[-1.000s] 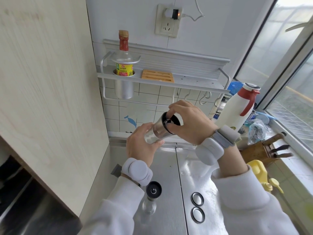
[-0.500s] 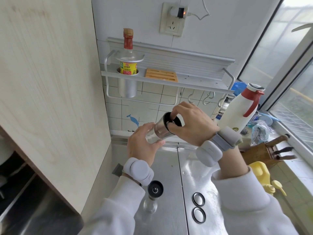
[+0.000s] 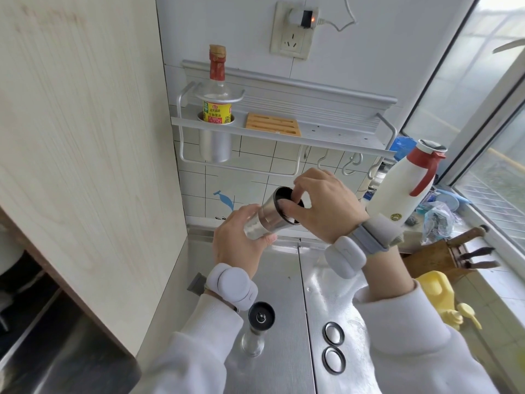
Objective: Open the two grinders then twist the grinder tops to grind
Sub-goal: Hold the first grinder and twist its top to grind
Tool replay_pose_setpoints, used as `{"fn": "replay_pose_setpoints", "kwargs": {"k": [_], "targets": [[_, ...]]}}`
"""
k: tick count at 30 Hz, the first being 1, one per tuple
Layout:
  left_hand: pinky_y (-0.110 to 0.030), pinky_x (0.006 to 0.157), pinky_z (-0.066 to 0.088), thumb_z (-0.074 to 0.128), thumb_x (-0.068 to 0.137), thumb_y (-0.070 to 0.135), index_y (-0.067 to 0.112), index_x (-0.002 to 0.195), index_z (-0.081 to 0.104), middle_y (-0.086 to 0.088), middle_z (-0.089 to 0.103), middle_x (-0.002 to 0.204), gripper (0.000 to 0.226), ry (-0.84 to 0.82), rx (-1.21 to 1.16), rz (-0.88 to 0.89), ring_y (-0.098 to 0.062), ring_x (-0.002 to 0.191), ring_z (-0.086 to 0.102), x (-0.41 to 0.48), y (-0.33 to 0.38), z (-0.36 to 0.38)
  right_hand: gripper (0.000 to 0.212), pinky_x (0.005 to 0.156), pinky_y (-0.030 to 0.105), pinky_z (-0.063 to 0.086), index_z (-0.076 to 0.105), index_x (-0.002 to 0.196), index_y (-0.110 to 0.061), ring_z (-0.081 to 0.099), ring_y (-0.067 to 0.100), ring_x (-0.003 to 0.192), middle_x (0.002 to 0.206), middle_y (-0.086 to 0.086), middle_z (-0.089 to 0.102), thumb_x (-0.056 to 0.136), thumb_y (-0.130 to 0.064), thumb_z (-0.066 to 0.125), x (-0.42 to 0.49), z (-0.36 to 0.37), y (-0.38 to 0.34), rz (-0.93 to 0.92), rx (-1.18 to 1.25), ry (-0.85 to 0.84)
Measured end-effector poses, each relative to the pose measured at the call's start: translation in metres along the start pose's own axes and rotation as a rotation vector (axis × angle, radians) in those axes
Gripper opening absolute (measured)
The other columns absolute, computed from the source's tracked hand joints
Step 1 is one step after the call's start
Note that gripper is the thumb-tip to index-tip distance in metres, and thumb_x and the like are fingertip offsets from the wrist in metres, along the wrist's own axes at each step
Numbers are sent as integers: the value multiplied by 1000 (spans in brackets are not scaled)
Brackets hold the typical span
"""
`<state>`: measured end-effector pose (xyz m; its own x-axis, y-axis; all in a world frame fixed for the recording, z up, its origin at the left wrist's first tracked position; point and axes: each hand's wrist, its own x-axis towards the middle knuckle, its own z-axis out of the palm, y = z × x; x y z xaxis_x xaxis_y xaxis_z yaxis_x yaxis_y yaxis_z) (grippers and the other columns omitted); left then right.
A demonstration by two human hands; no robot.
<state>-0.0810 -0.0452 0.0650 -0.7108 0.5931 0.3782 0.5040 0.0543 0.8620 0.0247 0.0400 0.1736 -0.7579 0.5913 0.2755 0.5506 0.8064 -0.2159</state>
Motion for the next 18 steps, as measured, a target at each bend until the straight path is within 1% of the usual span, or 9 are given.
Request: {"fn": "replay_pose_setpoints", "kwargs": {"k": [1,3,5,6,7,9,12,15,18], "targets": [[-21,77,43,86,58,18,24,105,64,7,68,99,52,-2,3,2,-12,88,59,0,0,0,23,89,29,37,62,83,-17,47,20,110,113,-1,57,82,-39,56,1,1,0,-15,-3,1],[-20,76,42,86,58,19,23,105,64,6,68,100,52,-3,8,7,-12,88,59,0,-1,0,10,88,22,33,61,89,-19,47,20,112,117,-1,56,80,-22,58,0,-1,0,-88,75,-48],[-15,73,40,86,58,20,22,105,64,6,68,99,52,-3,14,10,-12,86,59,0,-3,0,22,85,16,30,62,93,-22,46,17,114,122,-2,54,77,-8,58,-1,-3,1,-164,159,-108],[-11,72,38,86,58,20,22,105,64,6,68,98,52,-2,18,11,-12,85,59,1,-4,0,25,84,14,29,62,94,-23,45,15,114,123,-3,53,76,-7,58,-1,-4,2,-176,187,-113],[-10,71,37,86,58,21,23,104,64,7,68,97,51,0,20,11,-12,84,59,1,-4,0,24,83,13,28,62,96,-23,45,15,114,123,-3,53,77,-8,59,-2,-5,2,-181,200,-99],[-12,73,38,86,58,20,25,103,64,8,69,96,50,-2,10,6,-12,85,60,2,-4,-1,20,85,15,27,61,99,-22,44,16,115,122,-3,53,79,-19,61,-2,-3,3,-142,180,-53],[-14,74,40,86,58,19,25,103,64,7,69,97,51,-1,-1,-5,-12,86,61,3,-4,-1,26,91,22,29,62,98,-20,43,17,116,120,-3,53,79,-37,60,0,0,4,-66,90,-13],[-5,72,35,86,58,20,25,105,63,9,68,97,52,-13,1,-27,-11,86,61,3,-4,-1,26,90,20,25,64,98,-25,41,14,117,122,-4,51,78,-41,61,-3,-5,0,-107,166,-66],[-3,70,33,85,59,23,25,105,62,10,68,97,51,-22,24,-27,-11,86,61,4,-5,-1,27,87,17,26,64,97,-30,40,11,118,125,-6,49,73,-41,68,-5,-8,-1,-155,235,-106]]}}
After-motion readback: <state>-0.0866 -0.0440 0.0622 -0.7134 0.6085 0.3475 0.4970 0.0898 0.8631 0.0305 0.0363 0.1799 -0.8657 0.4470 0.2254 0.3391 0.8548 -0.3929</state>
